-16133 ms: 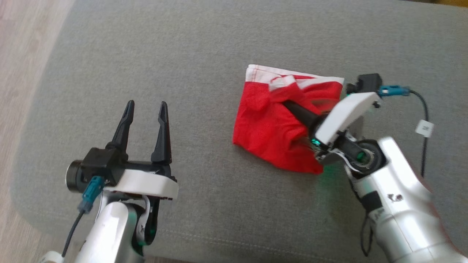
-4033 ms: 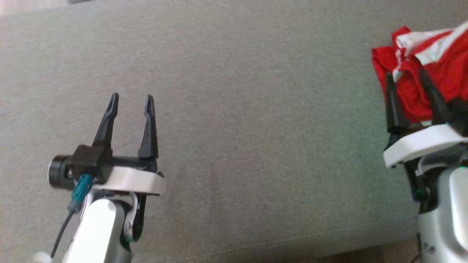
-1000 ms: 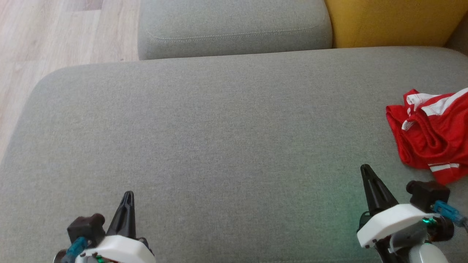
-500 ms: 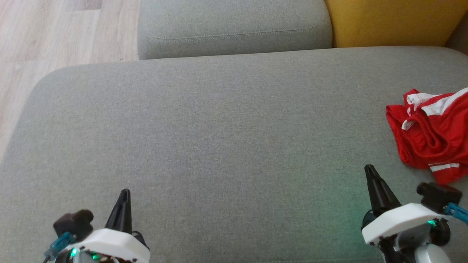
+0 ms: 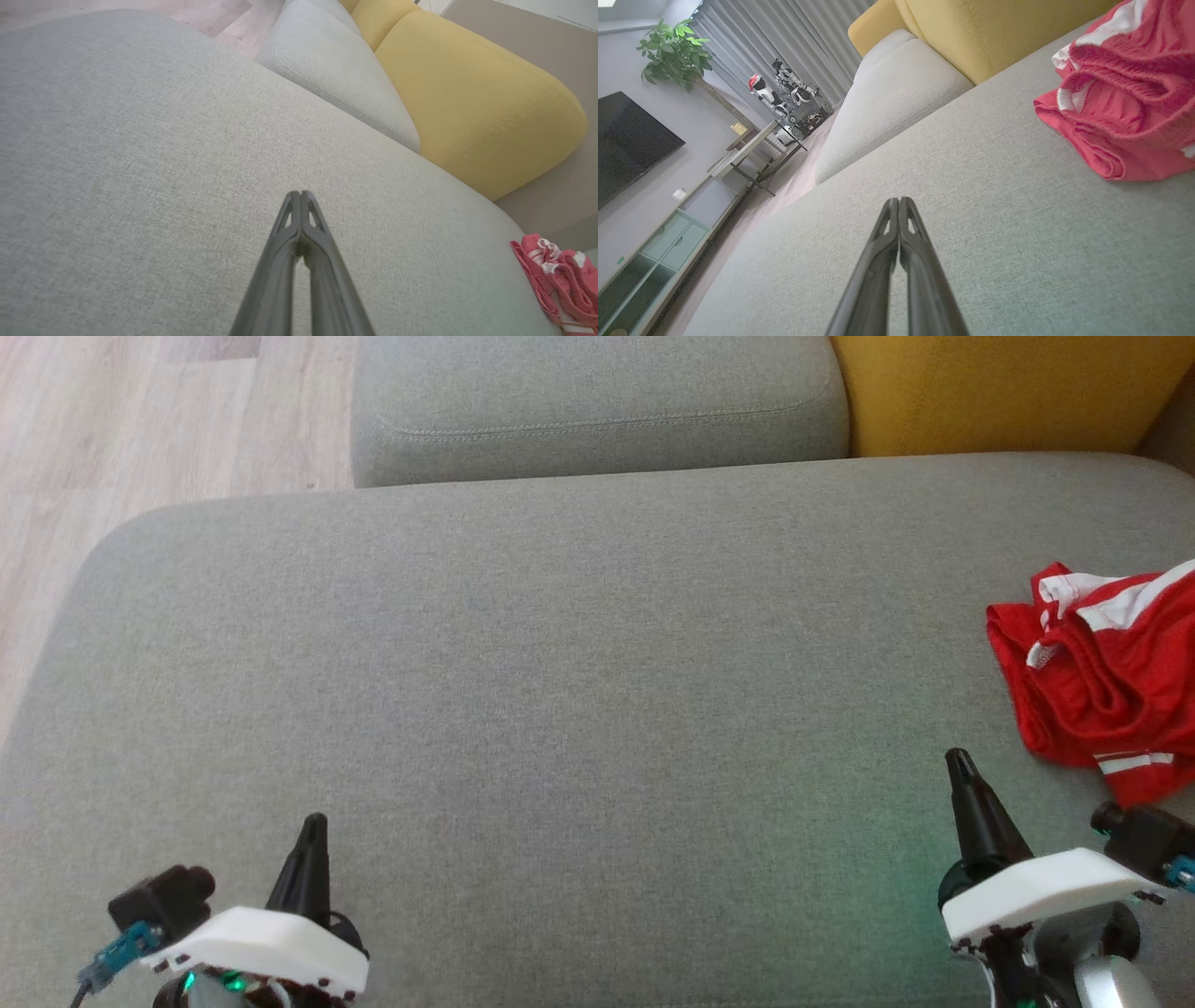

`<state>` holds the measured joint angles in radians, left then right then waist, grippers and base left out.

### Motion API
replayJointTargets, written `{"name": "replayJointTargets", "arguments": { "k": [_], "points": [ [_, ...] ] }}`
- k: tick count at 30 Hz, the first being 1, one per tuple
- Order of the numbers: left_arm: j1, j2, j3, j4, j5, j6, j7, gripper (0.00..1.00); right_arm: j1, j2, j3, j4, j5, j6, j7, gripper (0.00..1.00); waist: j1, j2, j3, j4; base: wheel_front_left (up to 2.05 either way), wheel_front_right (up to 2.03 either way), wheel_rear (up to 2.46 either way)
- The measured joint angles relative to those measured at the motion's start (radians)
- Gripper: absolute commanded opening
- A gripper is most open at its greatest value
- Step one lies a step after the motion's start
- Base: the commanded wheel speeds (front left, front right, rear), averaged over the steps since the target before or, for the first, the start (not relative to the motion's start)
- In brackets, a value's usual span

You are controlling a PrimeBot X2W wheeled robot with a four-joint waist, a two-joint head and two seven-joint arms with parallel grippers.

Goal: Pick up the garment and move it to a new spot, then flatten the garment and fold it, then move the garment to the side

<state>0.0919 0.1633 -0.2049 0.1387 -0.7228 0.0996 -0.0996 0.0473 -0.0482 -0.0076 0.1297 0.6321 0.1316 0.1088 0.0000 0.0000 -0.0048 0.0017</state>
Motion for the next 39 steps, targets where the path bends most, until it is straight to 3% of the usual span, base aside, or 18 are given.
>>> {"name": "replayJointTargets", "arguments": {
  "k": [39],
  "points": [
    [-0.064,-0.042,0.113,0.060,-0.418,-0.101,0.081,0.00,-0.042,0.000,-0.044,0.067,0.453,0.000,-0.003,0.00,0.0000,0.0000,0.004,-0.001,0.00,0.00,0.00]
  ]
}}
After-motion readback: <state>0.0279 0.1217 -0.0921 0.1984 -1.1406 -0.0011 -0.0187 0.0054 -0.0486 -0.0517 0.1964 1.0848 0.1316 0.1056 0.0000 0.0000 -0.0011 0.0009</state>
